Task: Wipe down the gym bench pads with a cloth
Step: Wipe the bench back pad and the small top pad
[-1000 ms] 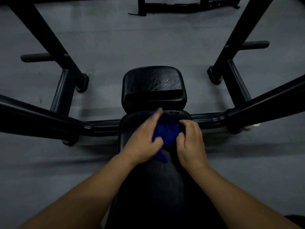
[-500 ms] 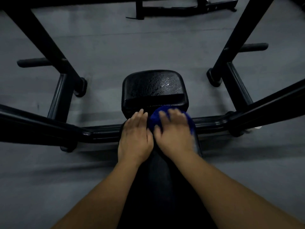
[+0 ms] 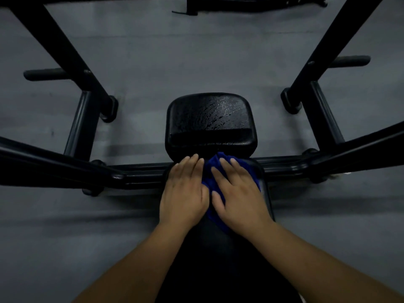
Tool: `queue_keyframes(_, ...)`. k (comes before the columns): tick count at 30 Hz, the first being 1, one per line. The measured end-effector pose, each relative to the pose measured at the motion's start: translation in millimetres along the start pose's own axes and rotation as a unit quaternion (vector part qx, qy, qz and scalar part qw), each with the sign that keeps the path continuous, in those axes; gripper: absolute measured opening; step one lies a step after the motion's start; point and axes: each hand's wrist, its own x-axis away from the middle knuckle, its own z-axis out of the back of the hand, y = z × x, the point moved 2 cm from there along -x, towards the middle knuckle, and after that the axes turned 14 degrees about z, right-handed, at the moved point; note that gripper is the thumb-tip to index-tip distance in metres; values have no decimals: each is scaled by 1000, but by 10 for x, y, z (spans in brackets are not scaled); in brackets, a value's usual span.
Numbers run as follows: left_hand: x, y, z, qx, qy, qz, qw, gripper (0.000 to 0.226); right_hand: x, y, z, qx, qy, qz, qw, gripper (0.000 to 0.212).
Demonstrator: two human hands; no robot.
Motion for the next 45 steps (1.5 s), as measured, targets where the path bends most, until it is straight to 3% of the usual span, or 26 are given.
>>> queue_keyframes(5, 104, -29, 52, -43, -62, -19, 997, 67, 57, -147, 125, -38, -73, -4, 997, 56)
queue_keyframes(11, 333, -72, 414, -87, -167, -54, 981, 63, -99, 0, 635, -85, -246, 18, 965, 61)
queue_keyframes(16, 196, -171, 517, -62, -91, -9, 994, 66, -283, 57, 701, -54, -150, -45, 986, 61)
queue_keyframes(19, 357, -282, 398, -52, -89, 29, 994, 68, -12, -30, 468, 24, -197, -73, 977, 71)
queue_keyframes(23, 593, -354, 374, -66, -86, 22, 994, 69, 198, -223, 422, 65, -104, -30, 992, 79)
queue_keyframes(27, 449, -241, 366, -35, -63, 14, 997, 68, 244, -273, 338, 40, -142, -12, 989, 82)
queue_keyframes(30, 282, -96, 313, -29, -57, -4, 998, 67, 301, -230, 221, 59, -135, -17, 989, 70)
queue_keyframes(34, -149, -51, 192, -52, -50, -29, 997, 64, 115, -1, 110, 92, -42, 30, 994, 41)
queue_keyframes(38, -445, -22, 110, -35, -43, -41, 998, 69, -222, 217, 135, 82, 21, 38, 996, 34)
queue_keyframes(42, -788, -46, 51, -9, 30, -51, 998, 61, -770, 451, 219, 49, 161, -28, 985, 32)
queue_keyframes(45, -1069, -125, 45, -6, 44, -29, 999, 67, -1269, 742, 251, -35, 137, -160, 977, 51)
